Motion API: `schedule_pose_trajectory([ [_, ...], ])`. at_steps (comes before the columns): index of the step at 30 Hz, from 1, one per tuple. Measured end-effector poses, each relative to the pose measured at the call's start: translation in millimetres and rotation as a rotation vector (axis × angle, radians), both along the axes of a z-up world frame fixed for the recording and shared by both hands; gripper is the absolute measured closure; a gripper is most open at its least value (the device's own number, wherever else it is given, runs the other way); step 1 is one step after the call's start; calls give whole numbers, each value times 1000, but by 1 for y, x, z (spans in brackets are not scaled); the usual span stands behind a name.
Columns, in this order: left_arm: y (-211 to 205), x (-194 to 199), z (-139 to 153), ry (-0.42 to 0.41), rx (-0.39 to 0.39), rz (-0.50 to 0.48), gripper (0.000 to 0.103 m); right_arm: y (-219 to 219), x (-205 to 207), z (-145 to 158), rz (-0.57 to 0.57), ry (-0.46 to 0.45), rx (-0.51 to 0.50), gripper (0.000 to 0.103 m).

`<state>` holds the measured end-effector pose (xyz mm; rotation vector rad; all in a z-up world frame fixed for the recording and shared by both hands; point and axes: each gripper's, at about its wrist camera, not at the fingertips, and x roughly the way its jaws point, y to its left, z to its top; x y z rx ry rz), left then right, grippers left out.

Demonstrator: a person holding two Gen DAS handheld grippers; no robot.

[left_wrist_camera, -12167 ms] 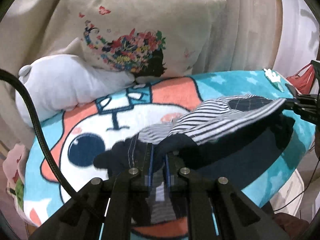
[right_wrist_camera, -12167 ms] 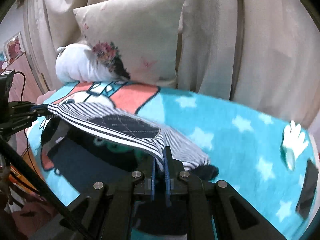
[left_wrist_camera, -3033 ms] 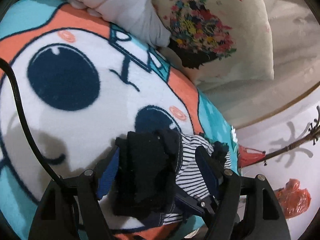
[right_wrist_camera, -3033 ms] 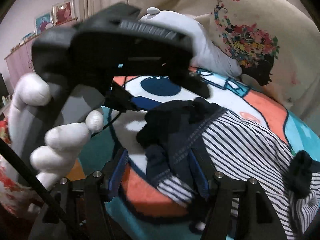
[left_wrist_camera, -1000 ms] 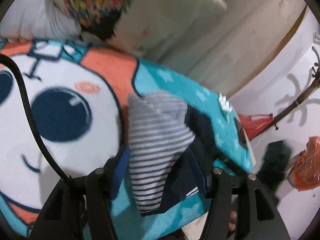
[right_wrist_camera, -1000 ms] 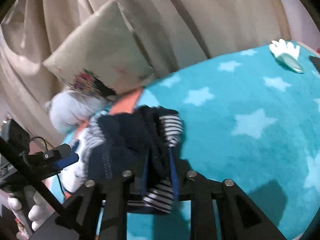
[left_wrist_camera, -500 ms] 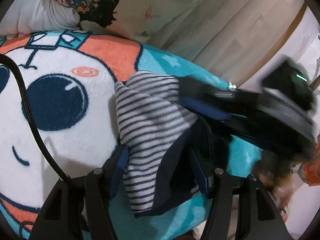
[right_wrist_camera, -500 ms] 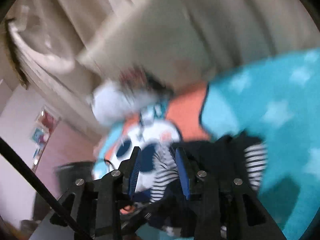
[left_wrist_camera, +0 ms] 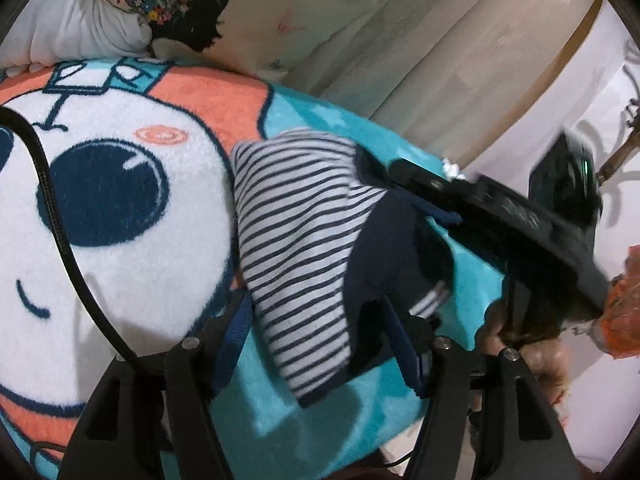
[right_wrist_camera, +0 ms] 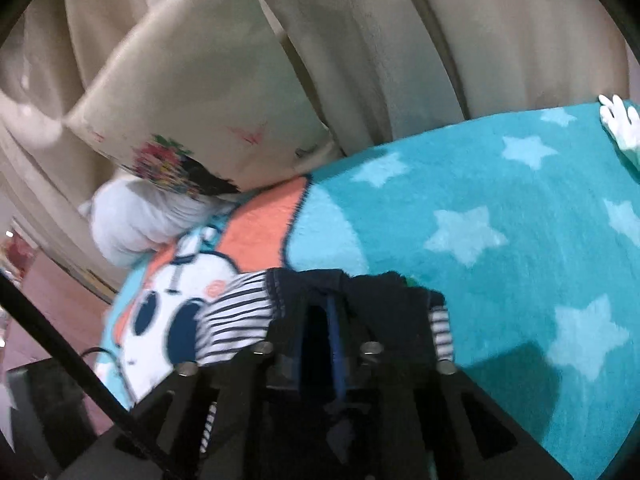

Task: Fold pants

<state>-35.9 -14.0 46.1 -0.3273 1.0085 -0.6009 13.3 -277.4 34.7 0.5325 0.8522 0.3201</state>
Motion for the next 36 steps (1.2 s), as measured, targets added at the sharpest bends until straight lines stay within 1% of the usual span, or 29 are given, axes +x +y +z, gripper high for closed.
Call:
schedule_pose_trajectory([
  [1, 5, 0, 3, -6, -17, 8, 39, -6, -8, 5, -10, -21, 8, 48],
  [2, 10, 1, 6, -12, -39, 22, 39, -9, -13, 8, -31, -37, 0, 40],
  [3, 16, 3, 8, -13, -59, 36, 38, -16, -21, 12, -62, -68, 2, 34],
  [5, 24, 10, 8, 5, -88, 66, 34, -27, -34, 17, -93, -108, 6, 32],
  [6, 26, 14, 6, 21, -99, 77, 34, -33, -37, 17, -101, -105, -5, 30],
  [7, 28, 18, 3, 39, -112, 84, 34, -36, -38, 14, -100, -95, -7, 30],
  [10, 28, 34, -5, 88, -151, 89, 30, -47, -36, -3, -83, -27, 38, 30],
  [11, 27, 38, -7, 99, -162, 82, 29, -49, -33, -12, -74, 8, 74, 30],
  [14, 16, 55, -16, 147, -202, 37, 29, -47, -23, -29, -38, 60, 150, 30],
  [15, 11, 57, -17, 153, -213, 13, 29, -45, -19, -34, -26, 71, 160, 29],
  [17, -1, 57, -18, 149, -216, -41, 30, -40, -13, -37, -2, 55, 164, 28],
  [18, -7, 57, -18, 142, -205, -58, 34, -36, -12, -36, 21, 46, 170, 29],
  [19, -13, 54, -18, 133, -184, -73, 46, -32, -10, -36, 41, 47, 175, 38],
  [20, -15, 53, -18, 129, -178, -81, 53, -28, -10, -36, 51, 48, 169, 45],
  [21, -15, 52, -16, 125, -181, -83, 54, -23, -10, -35, 62, 52, 160, 55],
  [22, -14, 51, -15, 121, -186, -78, 59, -21, -10, -35, 68, 54, 162, 60],
  [24, -9, 51, -9, 120, -202, -70, 63, -18, -12, -32, 73, 47, 172, 65],
  [25, -5, 51, -5, 119, -213, -65, 63, -19, -13, -29, 75, 40, 174, 66],
  [28, 6, 58, 11, 92, -224, -47, 63, -11, -11, -12, 96, 0, 186, 67],
  [31, 20, 78, 30, 60, -219, -6, 63, 7, 4, 15, 127, -58, 182, 68],
  [33, 26, 91, 39, 32, -187, 32, 61, 15, 17, 25, 127, -77, 179, 68],
  [34, 28, 97, 41, 23, -161, 54, 55, 21, 27, 28, 124, -85, 182, 66],
  [35, 31, 105, 38, 21, -122, 90, 54, 23, 34, 27, 122, -86, 181, 64],
  [36, 36, 112, 33, 26, -86, 128, 53, 28, 44, 23, 112, -80, 165, 59],
])
